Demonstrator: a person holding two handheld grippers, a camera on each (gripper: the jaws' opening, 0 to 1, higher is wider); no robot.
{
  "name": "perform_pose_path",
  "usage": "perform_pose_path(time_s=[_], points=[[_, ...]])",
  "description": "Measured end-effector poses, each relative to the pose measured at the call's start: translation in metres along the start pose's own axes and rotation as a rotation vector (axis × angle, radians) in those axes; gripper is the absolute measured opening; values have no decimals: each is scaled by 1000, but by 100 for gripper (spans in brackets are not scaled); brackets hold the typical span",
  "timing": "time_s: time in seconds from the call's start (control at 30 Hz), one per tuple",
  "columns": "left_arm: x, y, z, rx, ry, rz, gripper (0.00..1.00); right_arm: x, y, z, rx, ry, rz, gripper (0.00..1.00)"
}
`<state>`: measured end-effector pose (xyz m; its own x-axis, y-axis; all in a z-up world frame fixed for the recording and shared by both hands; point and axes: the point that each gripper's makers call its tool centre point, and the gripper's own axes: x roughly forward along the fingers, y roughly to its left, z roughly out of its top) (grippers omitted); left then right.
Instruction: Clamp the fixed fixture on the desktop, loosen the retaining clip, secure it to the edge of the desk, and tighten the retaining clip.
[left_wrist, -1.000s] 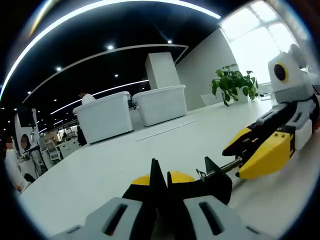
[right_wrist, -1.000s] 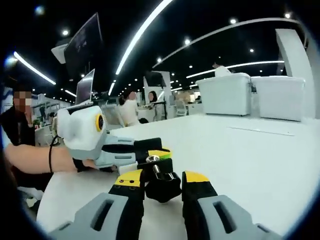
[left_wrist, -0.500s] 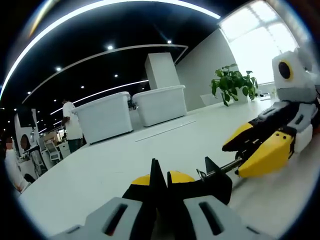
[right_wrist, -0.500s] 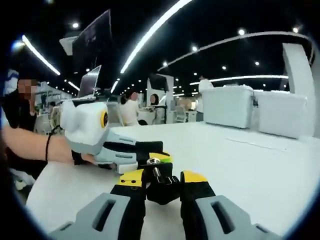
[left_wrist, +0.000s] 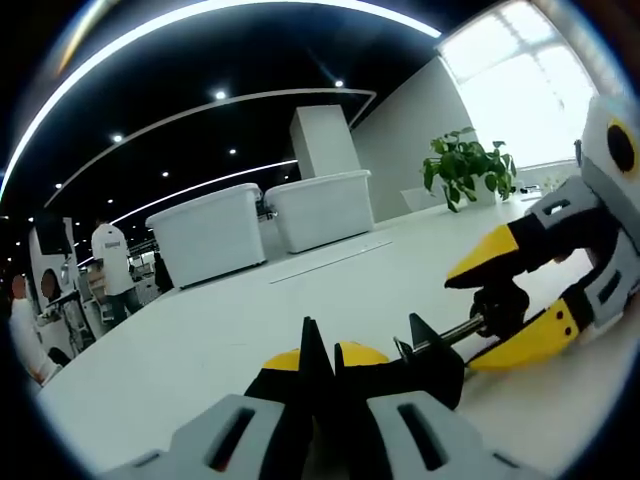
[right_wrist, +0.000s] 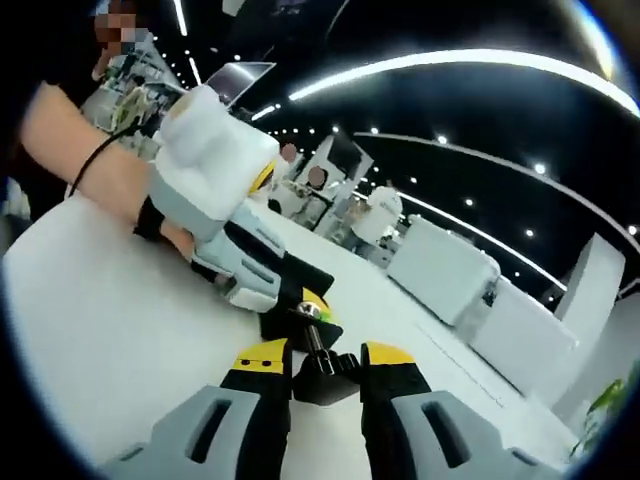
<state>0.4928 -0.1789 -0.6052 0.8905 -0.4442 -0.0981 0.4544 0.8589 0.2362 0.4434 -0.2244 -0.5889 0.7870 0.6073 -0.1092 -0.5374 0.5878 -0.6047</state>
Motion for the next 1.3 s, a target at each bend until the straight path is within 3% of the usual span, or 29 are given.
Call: perform_pose_path(time_s=[0.23,0.3,0.4,0.53,0.73,1.07,1.23,1.3], points=[[1,0,0,0,0,0,9,-2,0,0,-12,5,-5,26],[1,0,0,1,0,0,9,-2,-1,0,74,-2,4,27],[1,0,0,0,0,-1,9,-7,-10,3,289,-41,5,27],[0,0,0,0,0,0,9,-9,-19,2,499,-78,22,29],[0,0,0,0,0,-1,9,-11,-18,-2,628,-71,55,28],[1,0,0,0,0,-1,9,-9,-5,-5,564,-43,72,27],[1,0,0,0,0,-1,9,-6,-5,-7,350,-21,40,26],[0,0,0,-1,0,-1,9,-7,-1,-5,307,-12,27,26]])
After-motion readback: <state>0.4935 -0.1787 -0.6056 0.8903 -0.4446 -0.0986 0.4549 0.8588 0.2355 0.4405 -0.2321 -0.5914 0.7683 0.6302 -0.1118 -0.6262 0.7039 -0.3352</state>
